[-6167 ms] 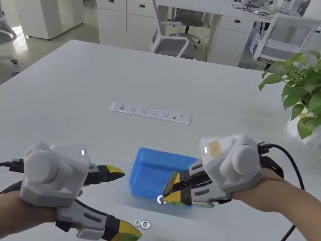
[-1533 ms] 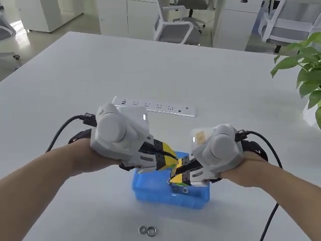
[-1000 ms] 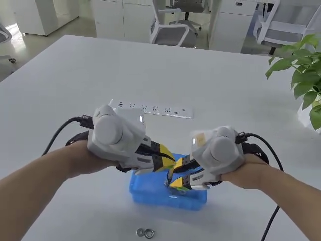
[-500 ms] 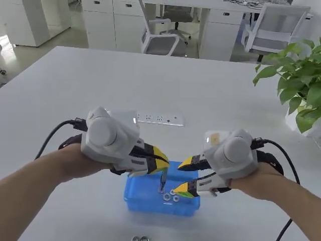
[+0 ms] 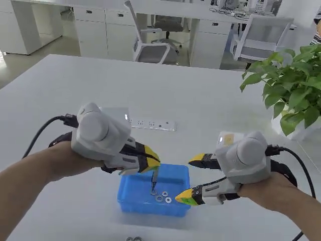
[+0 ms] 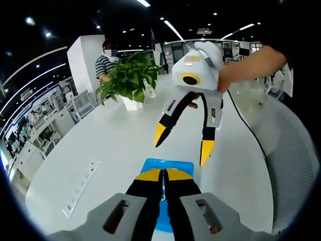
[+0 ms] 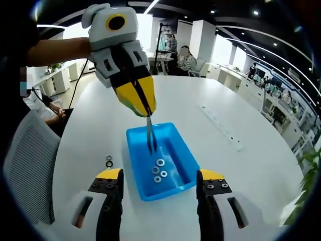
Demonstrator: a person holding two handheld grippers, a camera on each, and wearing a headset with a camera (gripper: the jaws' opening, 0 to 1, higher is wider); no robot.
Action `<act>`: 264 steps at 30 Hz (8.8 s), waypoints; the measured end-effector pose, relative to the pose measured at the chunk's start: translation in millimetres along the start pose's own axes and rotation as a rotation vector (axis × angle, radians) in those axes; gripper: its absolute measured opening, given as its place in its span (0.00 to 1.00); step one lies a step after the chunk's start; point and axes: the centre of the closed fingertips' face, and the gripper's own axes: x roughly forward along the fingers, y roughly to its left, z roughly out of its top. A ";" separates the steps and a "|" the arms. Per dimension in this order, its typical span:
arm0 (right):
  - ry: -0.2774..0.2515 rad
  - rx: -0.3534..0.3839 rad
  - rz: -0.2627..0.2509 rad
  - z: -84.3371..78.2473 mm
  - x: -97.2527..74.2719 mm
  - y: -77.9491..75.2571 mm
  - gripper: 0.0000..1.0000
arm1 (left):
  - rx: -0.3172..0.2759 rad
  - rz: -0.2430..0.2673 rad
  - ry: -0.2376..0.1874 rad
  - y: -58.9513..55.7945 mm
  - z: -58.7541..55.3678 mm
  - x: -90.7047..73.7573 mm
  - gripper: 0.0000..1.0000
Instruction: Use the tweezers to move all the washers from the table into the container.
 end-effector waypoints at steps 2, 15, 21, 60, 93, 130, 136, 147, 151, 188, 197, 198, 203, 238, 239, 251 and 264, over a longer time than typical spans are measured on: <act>-0.002 0.006 -0.007 -0.8 -3.0 2.6 0.62 | -0.005 0.005 -0.001 -0.5 1.8 -2.6 0.05; -0.027 0.041 -0.061 -4.3 -21.1 13.3 0.74 | -0.013 0.010 0.018 -16.1 9.8 -19.7 0.05; -0.036 0.066 -0.075 -9.2 -26.6 19.0 0.80 | -0.020 0.007 0.022 -20.8 10.8 -23.9 0.05; -0.076 0.098 -0.087 -30.4 -29.8 59.3 1.00 | -0.057 -0.010 0.031 -55.3 0.3 -42.7 0.05; -0.034 0.081 -0.051 -46.3 -24.2 74.0 1.00 | -0.113 -0.061 0.047 -82.5 -32.8 -25.0 0.05; -0.035 0.029 -0.003 -45.1 -20.5 82.2 0.91 | -0.101 -0.107 0.059 -95.9 -44.1 -19.3 0.05; -0.059 -0.013 0.046 -37.6 -15.8 88.3 0.80 | -0.095 -0.121 0.064 -98.2 -44.4 -19.3 0.05; -0.050 -0.089 0.128 -29.7 -1.9 98.0 0.66 | -0.093 -0.132 0.073 -101.7 -46.3 -20.1 0.05; -0.052 -0.116 0.150 -25.4 5.0 100.2 0.62 | -0.088 -0.134 0.078 -100.8 -48.1 -20.7 0.05; 0.003 -0.357 0.378 -11.0 69.6 132.7 0.18 | -0.066 -0.164 0.105 -99.7 -50.1 -18.4 0.05; 0.030 -0.422 0.381 -13.6 74.9 130.5 0.11 | -0.071 -0.163 0.106 -100.5 -50.2 -17.2 0.05; 0.032 -0.436 0.384 -14.1 75.3 131.1 0.10 | -0.071 -0.163 0.106 -100.8 -50.3 -17.1 0.05; 0.039 -0.420 0.385 -14.7 75.6 131.1 0.09 | -0.074 -0.163 0.109 -101.9 -50.3 -17.3 0.05; 0.047 -0.337 0.384 -0.6 58.5 133.8 0.09 | -0.141 -0.140 0.103 -100.6 -50.1 -30.1 0.30; 0.046 -0.335 0.382 1.0 56.9 133.1 0.09 | -0.153 -0.136 0.099 -100.6 -50.4 -31.2 0.32; 0.035 -0.339 0.367 14.9 42.4 124.8 0.09 | -0.233 -0.074 0.039 -95.5 -52.0 -38.1 0.61; 0.011 -0.323 0.346 29.9 31.3 109.1 0.09 | -0.345 -0.018 -0.014 -91.9 -60.2 -44.7 0.80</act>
